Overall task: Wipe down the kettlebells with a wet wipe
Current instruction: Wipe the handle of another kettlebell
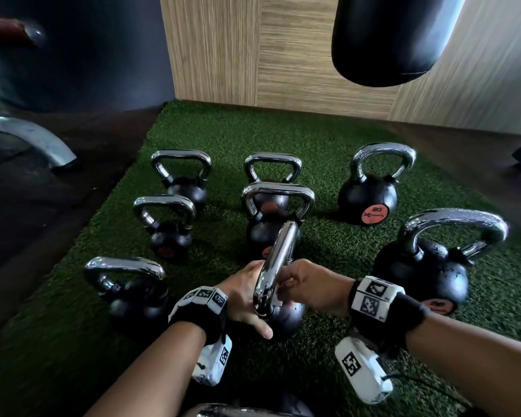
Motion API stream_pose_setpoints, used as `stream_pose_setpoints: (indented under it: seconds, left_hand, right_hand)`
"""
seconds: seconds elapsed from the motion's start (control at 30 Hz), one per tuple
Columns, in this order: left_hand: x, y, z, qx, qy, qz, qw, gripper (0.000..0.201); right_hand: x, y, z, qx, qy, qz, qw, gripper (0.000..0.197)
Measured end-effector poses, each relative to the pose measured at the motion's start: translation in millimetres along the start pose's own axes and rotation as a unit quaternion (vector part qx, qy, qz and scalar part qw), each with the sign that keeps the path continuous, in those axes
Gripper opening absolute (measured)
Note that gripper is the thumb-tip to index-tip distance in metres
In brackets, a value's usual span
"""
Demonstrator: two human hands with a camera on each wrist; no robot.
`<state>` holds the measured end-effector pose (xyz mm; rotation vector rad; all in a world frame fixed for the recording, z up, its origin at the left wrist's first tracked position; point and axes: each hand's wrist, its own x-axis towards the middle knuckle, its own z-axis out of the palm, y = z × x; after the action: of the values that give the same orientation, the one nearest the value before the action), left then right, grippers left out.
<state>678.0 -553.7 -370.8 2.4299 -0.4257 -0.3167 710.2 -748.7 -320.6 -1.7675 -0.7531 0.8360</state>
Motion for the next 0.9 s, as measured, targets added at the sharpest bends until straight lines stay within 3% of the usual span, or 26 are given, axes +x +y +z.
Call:
stream_pose_setpoints:
  seconds: [0.17,0.3,0.4,0.47,0.6,0.77,0.9]
  left_hand:
    - [1.0,-4.1,3.8,-0.014,0.014,-0.008,1.0,0.108]
    - [1.2,-3.3,5.2,-0.005,0.02,0.018,1.0,0.128]
    - [-0.4,2.1,3.7,-0.027,0.021,0.008,0.999,0.125]
    - [-1.8,4.7,2.4,-0.045,0.029,0.006,0.999,0.128]
    - [-4.6,5.0,3.3,-0.071,0.033,-0.022,0.997,0.131]
    - [-5.0,1.1,6.0,-0.07,0.04,-0.025,0.996,0.131]
    - [-3.6,1.0,5.8,-0.059,0.038,-0.028,0.997,0.128]
  right_hand:
    - [2.9,5.1,2.9,0.206,-0.002,0.021,0.978,0.015]
    - [6.9,10.5,1.6,0.316,0.046,0.017,0.948,0.025]
    - [10.2,13.6,3.2,0.292,0.066,0.018,0.954,0.031]
    - [15.4,12.9,2.9,0.269,0.119,0.021,0.956,0.037]
    - [21.8,10.1,-7.0,0.292,0.257,0.017,0.921,0.038]
    - [17.8,0.6,-1.2,0.236,0.3,0.014,0.924,0.024]
    - [30.0,-4.0,-6.9,0.165,0.409,0.036,0.897,0.027]
